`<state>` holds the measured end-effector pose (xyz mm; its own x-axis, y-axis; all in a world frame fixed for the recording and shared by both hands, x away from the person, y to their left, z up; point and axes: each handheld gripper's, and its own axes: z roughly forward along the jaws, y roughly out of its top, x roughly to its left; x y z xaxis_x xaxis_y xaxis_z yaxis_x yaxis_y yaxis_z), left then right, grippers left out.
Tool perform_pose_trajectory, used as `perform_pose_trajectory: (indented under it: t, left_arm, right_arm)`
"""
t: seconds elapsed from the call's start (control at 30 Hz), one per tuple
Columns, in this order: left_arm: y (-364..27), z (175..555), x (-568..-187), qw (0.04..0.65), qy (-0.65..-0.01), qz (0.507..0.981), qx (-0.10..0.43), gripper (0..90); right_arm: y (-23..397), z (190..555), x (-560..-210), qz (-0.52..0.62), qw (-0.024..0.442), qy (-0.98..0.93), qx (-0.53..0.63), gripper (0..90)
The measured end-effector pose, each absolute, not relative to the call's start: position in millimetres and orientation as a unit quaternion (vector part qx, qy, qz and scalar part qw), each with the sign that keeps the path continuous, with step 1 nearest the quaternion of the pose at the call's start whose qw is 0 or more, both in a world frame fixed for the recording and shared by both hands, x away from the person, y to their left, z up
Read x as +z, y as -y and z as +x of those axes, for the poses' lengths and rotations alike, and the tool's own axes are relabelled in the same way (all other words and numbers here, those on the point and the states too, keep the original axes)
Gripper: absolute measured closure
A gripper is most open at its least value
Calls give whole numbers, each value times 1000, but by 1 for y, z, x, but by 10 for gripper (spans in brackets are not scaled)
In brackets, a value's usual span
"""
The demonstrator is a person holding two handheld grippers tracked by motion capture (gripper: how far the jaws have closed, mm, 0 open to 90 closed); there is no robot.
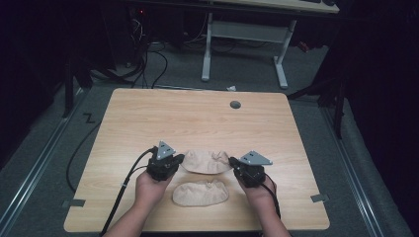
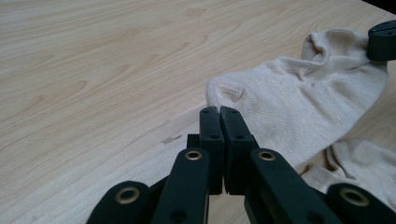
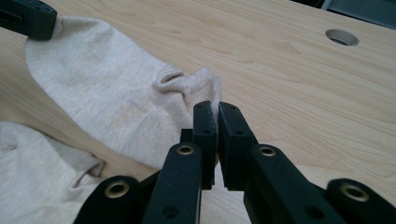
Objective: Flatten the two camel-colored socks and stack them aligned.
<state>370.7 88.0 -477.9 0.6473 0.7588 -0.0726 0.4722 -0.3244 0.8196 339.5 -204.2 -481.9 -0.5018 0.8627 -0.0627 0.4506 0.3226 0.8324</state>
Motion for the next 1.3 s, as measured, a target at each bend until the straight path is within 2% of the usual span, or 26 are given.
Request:
perform_pose_trajectory:
  t: [0.2,0.47,0.77,1.3]
  left_arm:
    - [-98,354,-477,433,-372,803,171,885]
    - [-107,331,-483,433,-366,810,152,885]
    - [-114,302,-486,419,-350,827,132,885]
    - [-106,293,-509,379,-332,853,135,885]
  right_arm:
    - [198,326,-477,409,258,-776,406,862]
    - [191,306,-476,390,249,-787,408,862]
    - [197,287,-491,386,228,-804,390,860]
    - [193,282,-506,385,210,-822,363,857]
